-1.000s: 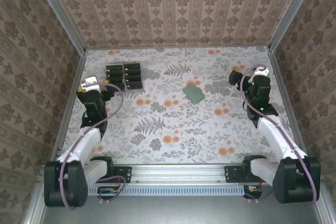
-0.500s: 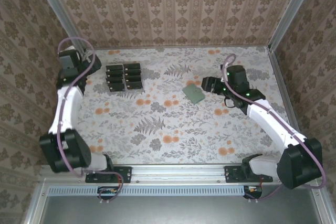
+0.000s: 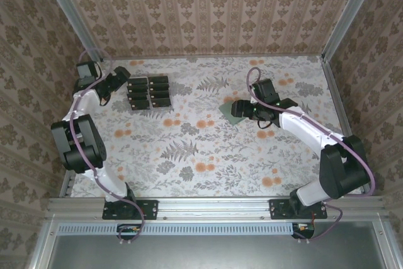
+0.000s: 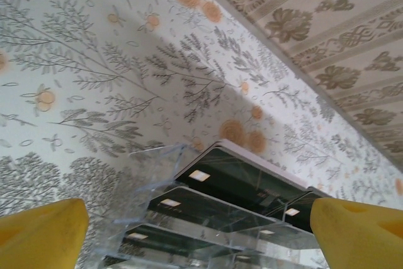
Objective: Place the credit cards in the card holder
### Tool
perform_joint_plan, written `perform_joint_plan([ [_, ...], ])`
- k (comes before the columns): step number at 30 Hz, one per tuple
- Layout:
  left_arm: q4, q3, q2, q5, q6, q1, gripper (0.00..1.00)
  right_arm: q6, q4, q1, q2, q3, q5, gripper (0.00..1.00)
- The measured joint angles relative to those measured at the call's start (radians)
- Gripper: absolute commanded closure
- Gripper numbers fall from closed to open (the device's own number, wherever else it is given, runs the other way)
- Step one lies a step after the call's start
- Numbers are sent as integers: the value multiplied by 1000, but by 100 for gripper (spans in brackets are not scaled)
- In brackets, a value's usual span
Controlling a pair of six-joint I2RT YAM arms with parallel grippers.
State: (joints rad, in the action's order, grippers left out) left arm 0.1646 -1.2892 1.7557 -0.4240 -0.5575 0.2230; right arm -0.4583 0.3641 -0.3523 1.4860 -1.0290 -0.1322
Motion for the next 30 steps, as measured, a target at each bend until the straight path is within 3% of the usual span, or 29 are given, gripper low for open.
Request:
perform_joint_plan([
  [20, -257, 19, 179, -50, -104, -27, 0, 17, 13, 0, 1, 0, 7, 19],
  [30, -365, 19, 215, -67, -160, -86, 0, 17, 30, 1, -17, 3, 27, 19],
])
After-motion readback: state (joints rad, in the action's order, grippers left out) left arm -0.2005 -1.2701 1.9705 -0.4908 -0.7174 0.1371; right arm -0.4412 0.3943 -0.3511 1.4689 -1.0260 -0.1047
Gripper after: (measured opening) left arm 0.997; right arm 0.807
